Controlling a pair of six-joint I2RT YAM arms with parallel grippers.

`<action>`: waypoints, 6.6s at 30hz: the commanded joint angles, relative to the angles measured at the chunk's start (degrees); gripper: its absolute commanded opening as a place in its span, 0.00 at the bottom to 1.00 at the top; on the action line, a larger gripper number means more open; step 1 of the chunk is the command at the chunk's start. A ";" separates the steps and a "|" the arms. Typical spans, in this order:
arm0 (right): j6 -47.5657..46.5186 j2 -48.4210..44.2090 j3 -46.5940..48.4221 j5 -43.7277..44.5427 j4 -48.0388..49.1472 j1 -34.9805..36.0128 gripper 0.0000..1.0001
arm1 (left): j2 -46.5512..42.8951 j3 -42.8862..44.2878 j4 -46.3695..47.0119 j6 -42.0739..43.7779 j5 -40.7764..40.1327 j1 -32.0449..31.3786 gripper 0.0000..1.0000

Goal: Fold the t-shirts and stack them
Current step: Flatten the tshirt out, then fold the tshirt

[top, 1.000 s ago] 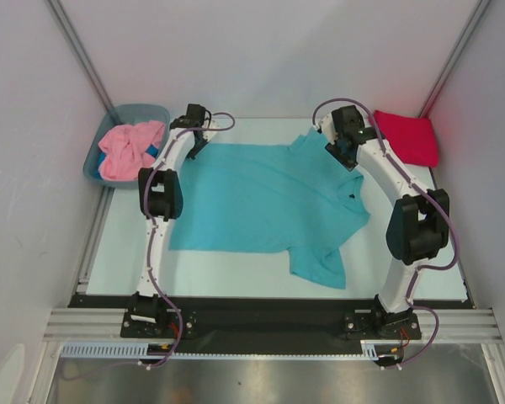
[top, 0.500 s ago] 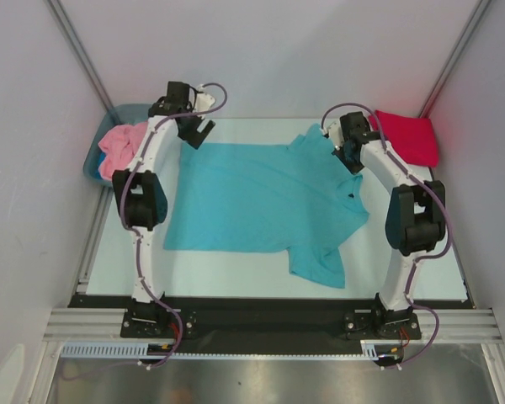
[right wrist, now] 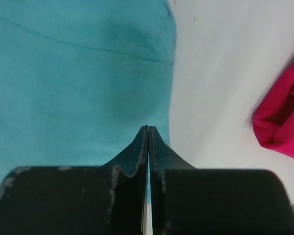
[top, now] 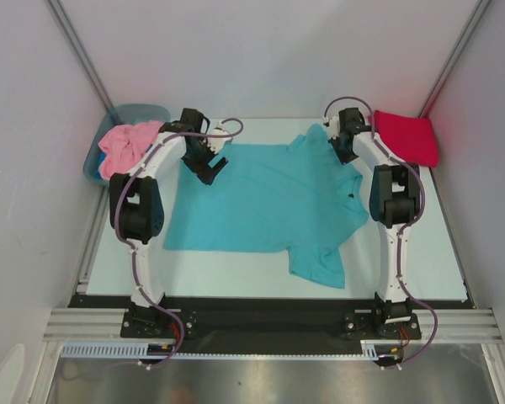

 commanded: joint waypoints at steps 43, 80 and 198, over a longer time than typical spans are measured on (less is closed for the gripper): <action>-2.15 10.61 9.83 11.80 10.19 -2.00 0.07 | -5.47 2.66 -9.79 2.82 -2.95 -1.26 1.00; -30.52 -72.62 -78.31 12.40 4.11 34.30 0.65 | -46.77 -59.37 34.15 37.52 -6.66 -3.81 1.00; -40.46 -67.79 -79.03 20.22 19.75 30.88 0.73 | -48.80 -73.54 21.76 68.91 19.72 12.64 0.76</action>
